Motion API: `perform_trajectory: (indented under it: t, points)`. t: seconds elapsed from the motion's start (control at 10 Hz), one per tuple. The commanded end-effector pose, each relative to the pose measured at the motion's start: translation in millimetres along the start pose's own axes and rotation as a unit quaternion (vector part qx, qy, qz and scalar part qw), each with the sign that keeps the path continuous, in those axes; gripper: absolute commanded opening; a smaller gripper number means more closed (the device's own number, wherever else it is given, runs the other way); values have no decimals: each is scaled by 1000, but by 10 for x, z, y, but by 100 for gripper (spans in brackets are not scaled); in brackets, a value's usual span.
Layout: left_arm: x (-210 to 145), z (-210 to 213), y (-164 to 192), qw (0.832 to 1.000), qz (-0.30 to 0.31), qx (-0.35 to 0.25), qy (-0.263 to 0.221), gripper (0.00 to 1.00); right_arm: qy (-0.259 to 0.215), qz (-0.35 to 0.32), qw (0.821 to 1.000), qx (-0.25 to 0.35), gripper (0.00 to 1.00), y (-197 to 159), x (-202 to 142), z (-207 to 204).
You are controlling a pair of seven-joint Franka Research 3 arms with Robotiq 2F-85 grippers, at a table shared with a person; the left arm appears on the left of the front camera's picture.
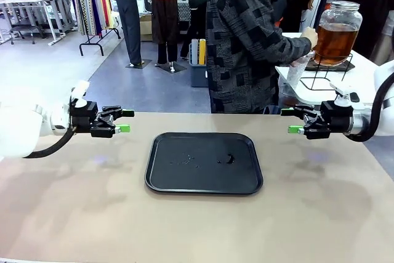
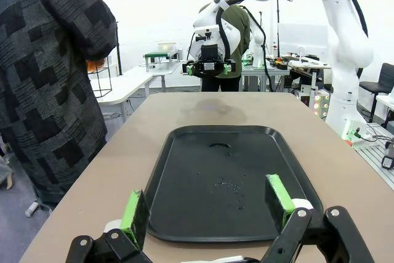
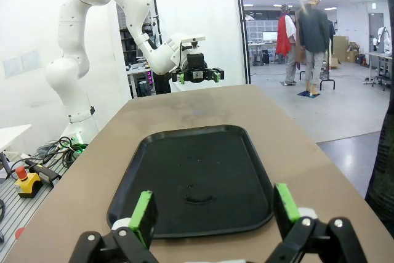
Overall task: Pour the drink into the iced cup.
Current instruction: Open the gripper to release the iced cup you were holding.
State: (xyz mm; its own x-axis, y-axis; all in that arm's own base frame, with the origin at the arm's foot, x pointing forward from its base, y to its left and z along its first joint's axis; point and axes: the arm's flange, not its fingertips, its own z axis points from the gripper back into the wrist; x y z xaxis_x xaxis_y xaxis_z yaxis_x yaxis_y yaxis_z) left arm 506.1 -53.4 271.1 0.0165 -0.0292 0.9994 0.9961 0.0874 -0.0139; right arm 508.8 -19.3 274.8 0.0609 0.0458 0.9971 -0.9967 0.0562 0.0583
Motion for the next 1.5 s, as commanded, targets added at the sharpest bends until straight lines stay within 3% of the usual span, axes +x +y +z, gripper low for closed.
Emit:
perform_trajectory:
  t: [0.0, 1.4]
  points:
    - [19, -6, -5, 1000, -1, 0, 0, 100, -1, 1, 1000, 2, 100, 3, 34, -10]
    - [19, -6, -5, 1000, -1, 0, 0, 100, -1, 1, 1000, 2, 100, 3, 34, -10]
